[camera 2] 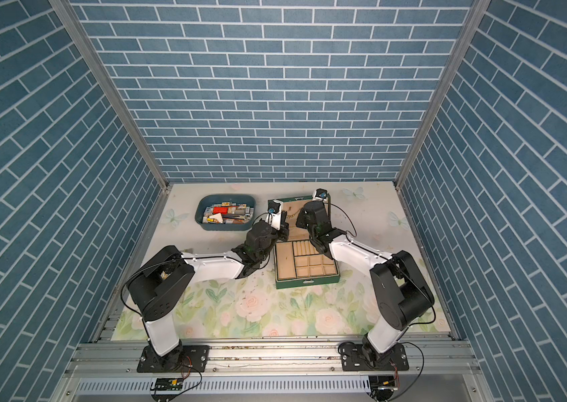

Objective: Put jewelry chain into jewelry box
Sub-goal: Adjust the necklace in the storage slot.

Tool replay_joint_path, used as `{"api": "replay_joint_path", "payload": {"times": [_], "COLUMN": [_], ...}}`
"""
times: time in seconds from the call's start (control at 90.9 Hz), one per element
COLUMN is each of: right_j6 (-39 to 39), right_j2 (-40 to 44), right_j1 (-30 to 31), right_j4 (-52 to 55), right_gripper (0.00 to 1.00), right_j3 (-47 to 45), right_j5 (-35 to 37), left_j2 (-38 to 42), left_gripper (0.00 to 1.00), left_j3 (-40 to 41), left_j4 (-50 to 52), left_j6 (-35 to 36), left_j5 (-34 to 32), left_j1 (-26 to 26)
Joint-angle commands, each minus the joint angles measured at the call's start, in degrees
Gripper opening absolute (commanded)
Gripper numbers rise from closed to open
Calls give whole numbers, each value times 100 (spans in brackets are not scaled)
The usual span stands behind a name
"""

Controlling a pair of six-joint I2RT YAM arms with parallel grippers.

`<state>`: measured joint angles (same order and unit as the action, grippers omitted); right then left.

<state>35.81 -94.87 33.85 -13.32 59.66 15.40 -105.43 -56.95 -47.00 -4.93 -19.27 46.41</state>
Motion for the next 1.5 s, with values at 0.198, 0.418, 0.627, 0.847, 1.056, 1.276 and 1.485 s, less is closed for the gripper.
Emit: {"api": "replay_joint_path", "payload": {"times": [0.198, 0.418, 0.627, 0.847, 1.056, 1.276, 1.485], "right_j6": [145, 6, -157, -100, 82, 66, 96], "right_j2": [129, 415, 660, 564, 312, 134, -24], "right_j1": [-39, -190, -218, -339, -448, -456, -458], "right_j4": [95, -456, -956, -863, -834, -846, -822], "right_gripper": [36, 38, 44, 41, 39, 38, 32], "right_j3": [-288, -760, -1056, -912, -756, -568, -452], "right_j5": [185, -260, -614, -754, -964, -1030, -1067], "left_j2": [180, 182, 172, 174, 165, 159, 160], "left_gripper": [0, 0, 0, 0, 0, 0, 0], "left_j3": [0, 0, 0, -15, -27, -36, -27], "left_j4": [43, 51, 54, 63, 64, 50, 49], "left_j6": [-8, 9, 25, 18, 18, 18, 18], "left_j5": [8, 2, -16, -10, 10, 18, 19], "left_j1": [26, 26, 26, 26, 26, 26, 26]}}
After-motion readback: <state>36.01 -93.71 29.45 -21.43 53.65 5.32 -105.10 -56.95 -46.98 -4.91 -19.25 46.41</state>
